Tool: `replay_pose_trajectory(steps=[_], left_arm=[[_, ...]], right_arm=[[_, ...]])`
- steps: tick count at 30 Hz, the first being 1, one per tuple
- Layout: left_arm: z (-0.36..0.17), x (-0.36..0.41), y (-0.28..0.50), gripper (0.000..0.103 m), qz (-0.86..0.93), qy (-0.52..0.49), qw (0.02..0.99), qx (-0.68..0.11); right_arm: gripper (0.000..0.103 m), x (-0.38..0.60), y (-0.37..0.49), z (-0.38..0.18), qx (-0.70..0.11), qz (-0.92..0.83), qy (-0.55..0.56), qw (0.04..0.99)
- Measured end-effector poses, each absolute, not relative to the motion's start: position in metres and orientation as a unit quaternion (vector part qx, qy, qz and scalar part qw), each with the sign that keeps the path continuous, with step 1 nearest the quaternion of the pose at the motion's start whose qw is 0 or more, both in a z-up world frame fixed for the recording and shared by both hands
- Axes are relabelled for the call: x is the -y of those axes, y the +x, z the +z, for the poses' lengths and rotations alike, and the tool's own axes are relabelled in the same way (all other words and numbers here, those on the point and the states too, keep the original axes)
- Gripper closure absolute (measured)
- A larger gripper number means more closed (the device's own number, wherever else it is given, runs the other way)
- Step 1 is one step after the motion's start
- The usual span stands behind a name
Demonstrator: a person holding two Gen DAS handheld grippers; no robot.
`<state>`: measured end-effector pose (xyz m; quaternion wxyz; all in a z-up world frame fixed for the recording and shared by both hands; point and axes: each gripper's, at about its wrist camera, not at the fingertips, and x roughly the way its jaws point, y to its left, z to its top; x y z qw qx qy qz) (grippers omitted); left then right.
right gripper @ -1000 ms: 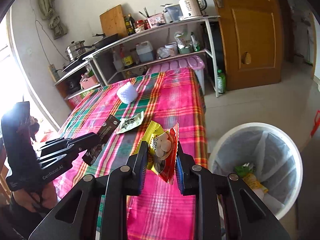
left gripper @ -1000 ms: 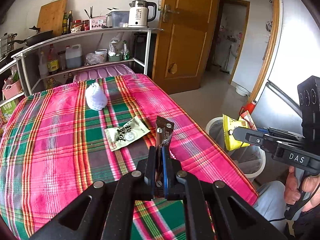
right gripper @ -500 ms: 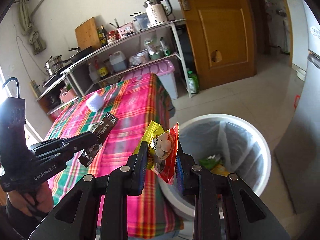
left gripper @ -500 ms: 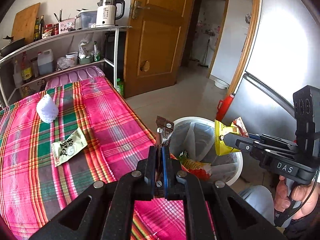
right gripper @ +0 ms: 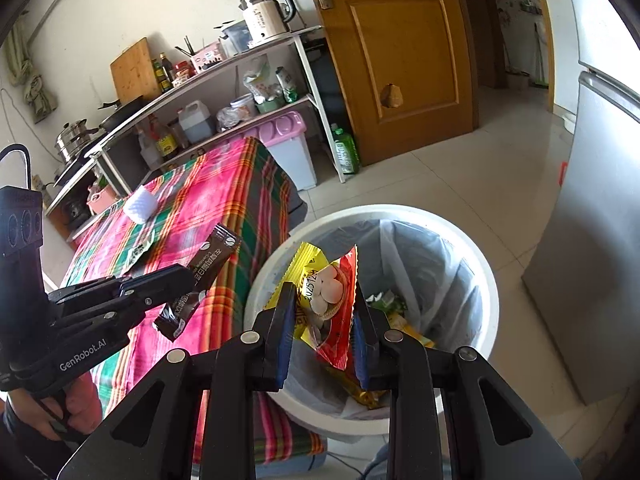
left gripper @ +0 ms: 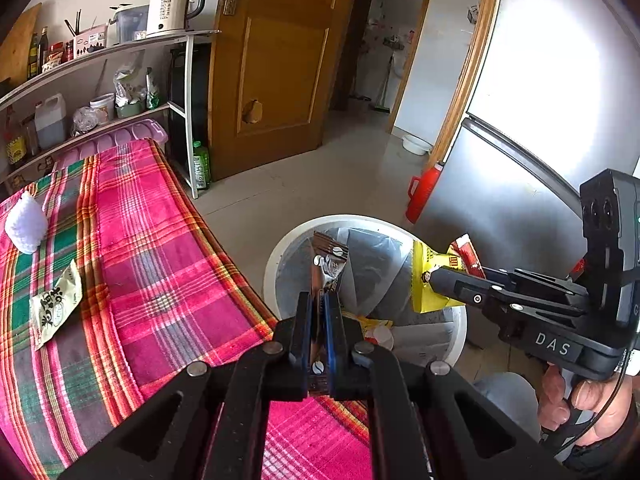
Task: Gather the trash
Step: 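Open both tools to drop the wrapper and packet into the bin, then move both tools back over the table toward the white printed bag and foam sleeve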
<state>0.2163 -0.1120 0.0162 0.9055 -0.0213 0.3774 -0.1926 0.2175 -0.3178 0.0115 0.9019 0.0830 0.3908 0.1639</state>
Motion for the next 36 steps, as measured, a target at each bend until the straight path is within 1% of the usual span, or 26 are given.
replay_pose_trajectory(steps=[13,17,19,23,25,27,36], left_arm=[[-0.005,0.146,0.234,0.096,-0.213,-0.009,0.888,-0.407],[-0.011,0.151,0.237,0.096,-0.216,-0.011,0.883,-0.416],[-0.013,0.151,0.237,0.096,-0.216,-0.011,0.882,-0.419],[-0.014,0.149,0.238,0.095,-0.215,-0.015,0.882,-0.420],[-0.012,0.148,0.237,0.090,-0.216,-0.017,0.883,-0.417],[-0.009,0.146,0.235,0.088,-0.216,-0.020,0.885,-0.413],[0.011,0.119,0.220,0.088,-0.203,-0.037,0.899,-0.387]], right_arm=[[0.076,0.336,0.227,-0.015,-0.427,0.140,0.097,0.888],[0.065,0.339,0.229,-0.019,-0.434,0.133,0.096,0.886],[0.061,0.340,0.228,-0.020,-0.435,0.130,0.097,0.886],[0.061,0.342,0.226,-0.018,-0.431,0.127,0.097,0.888],[0.061,0.343,0.223,-0.014,-0.426,0.126,0.099,0.890],[0.061,0.343,0.221,-0.010,-0.420,0.128,0.101,0.893],[0.061,0.335,0.208,0.012,-0.394,0.144,0.100,0.902]])
